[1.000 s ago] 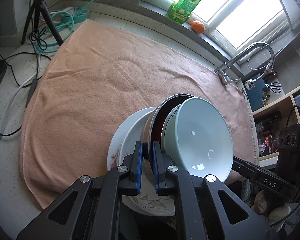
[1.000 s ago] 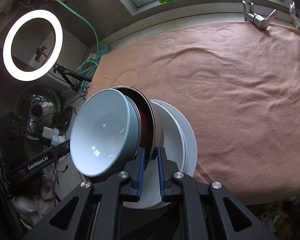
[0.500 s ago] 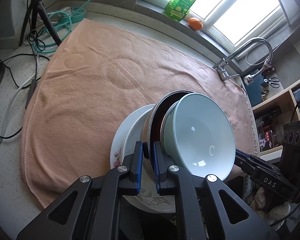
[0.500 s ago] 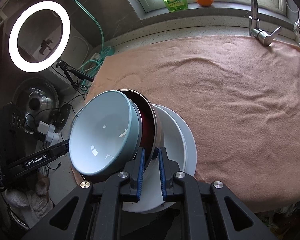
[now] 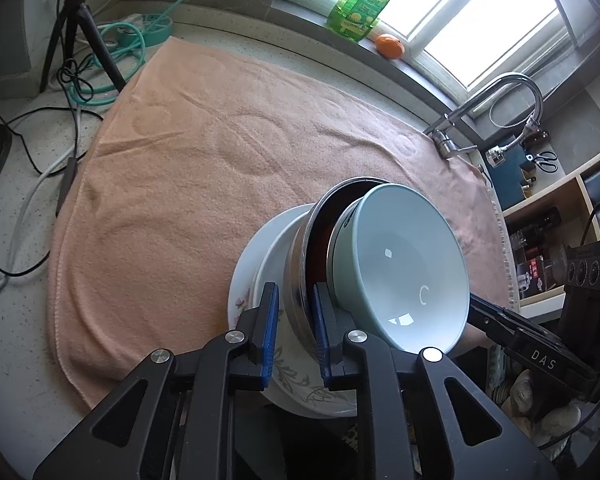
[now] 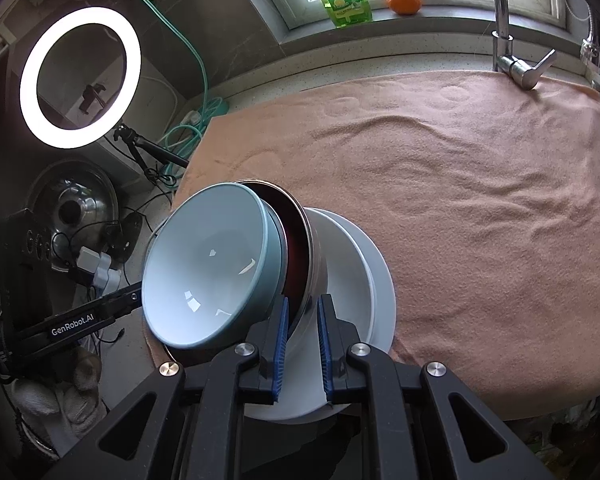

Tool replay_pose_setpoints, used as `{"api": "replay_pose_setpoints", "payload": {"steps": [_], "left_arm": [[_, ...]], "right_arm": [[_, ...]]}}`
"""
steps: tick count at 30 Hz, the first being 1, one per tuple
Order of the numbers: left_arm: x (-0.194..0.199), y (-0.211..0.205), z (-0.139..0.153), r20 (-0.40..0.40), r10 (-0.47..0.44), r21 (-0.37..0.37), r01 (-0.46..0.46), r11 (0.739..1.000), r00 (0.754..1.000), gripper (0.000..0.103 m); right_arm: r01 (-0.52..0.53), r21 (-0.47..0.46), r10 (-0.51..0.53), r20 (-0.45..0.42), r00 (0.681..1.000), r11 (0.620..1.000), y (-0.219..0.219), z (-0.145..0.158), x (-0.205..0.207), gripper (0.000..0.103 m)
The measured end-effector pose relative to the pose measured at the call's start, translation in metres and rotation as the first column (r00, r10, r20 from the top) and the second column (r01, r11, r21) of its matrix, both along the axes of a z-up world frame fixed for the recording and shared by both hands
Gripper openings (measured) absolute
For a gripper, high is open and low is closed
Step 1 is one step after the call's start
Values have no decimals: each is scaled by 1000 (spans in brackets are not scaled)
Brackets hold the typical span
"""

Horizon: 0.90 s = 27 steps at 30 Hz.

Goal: Organize plates and bowls
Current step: 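Lift the nested bowls with both tools and carry them over the plate stack, then lower the nested bowls onto the plate stack and open both tools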

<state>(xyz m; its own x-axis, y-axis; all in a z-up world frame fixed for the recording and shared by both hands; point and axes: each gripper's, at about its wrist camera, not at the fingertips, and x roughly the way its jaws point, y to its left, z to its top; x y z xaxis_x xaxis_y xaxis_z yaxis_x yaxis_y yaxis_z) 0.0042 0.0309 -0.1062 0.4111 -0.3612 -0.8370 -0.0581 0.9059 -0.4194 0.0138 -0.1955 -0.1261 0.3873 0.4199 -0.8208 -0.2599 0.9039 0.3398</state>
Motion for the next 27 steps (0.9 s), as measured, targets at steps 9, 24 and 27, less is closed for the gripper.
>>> {"api": "replay_pose_setpoints", "payload": {"steps": [9,24,27], "left_arm": [[-2,5,4,5,7,-3,-7,1000,1000,19],[-8,27,25,95,59,84,-67,994,994,20],[-15,25,35,138,79,120,-96,988,987,20]], "right_arm": [[15,-8,-15,7,1000,1000,-4,5,-1,15],[40,-79,-31,111,993,996,5,22,-10,16],[32,-92,-18,147,989,995,4,29,-11,19]]}}
